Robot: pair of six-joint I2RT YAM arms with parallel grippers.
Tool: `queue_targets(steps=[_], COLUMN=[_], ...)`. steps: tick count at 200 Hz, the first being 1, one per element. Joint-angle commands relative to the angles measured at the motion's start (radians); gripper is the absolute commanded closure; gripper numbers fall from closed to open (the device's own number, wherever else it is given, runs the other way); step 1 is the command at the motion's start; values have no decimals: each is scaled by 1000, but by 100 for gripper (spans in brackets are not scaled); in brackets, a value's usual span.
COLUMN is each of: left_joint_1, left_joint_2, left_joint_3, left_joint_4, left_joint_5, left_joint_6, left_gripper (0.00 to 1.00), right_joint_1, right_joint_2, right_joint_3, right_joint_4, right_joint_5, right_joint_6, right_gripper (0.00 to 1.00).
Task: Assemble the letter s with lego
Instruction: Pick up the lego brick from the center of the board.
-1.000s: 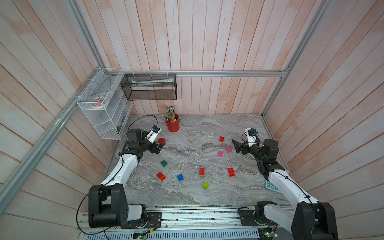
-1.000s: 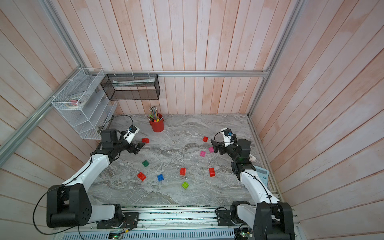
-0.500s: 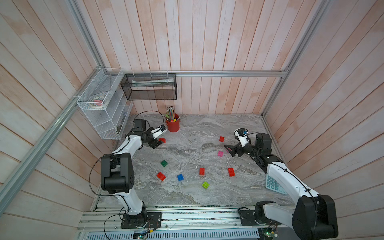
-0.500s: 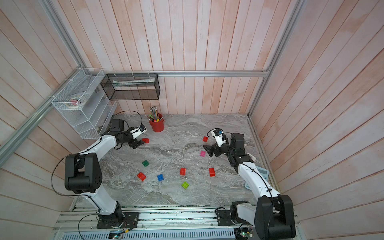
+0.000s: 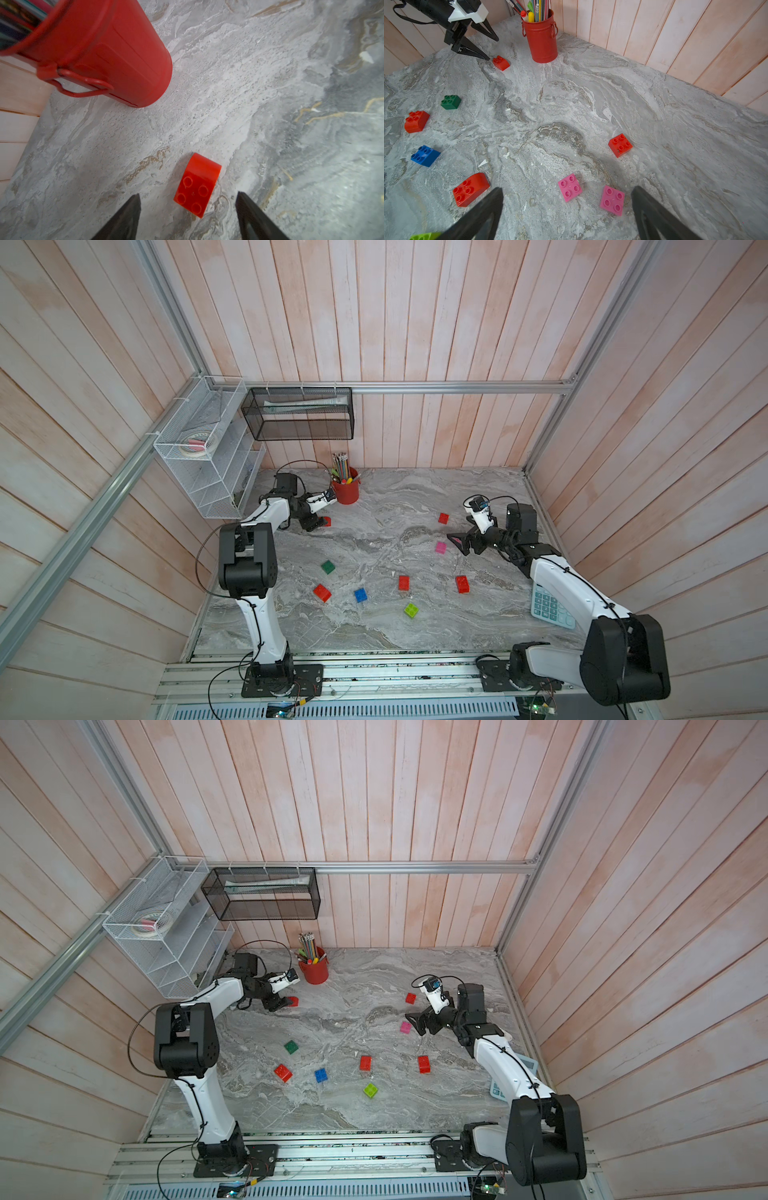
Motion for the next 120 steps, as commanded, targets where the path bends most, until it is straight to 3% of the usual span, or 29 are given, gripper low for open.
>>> queue_targets(steps=[1, 66, 120], left_joint_1=[1, -3, -7], left_joint_2=[38, 104, 129], left_joint_3=[28, 74, 94], left_joint_4=[-41, -49, -60], left_joint_5=[4, 8, 24], left_joint_6=[27, 28, 26], left_gripper=[26, 30, 42], right_joint_1=[4, 4, 4], right_joint_2=[15, 35, 43], right_joint_3=[31, 32, 34], right_joint_4=[-49, -62, -76], right_joint_5=[-14, -5, 4], right_joint_6=[-21, -31, -45], right_gripper=[2, 2, 2])
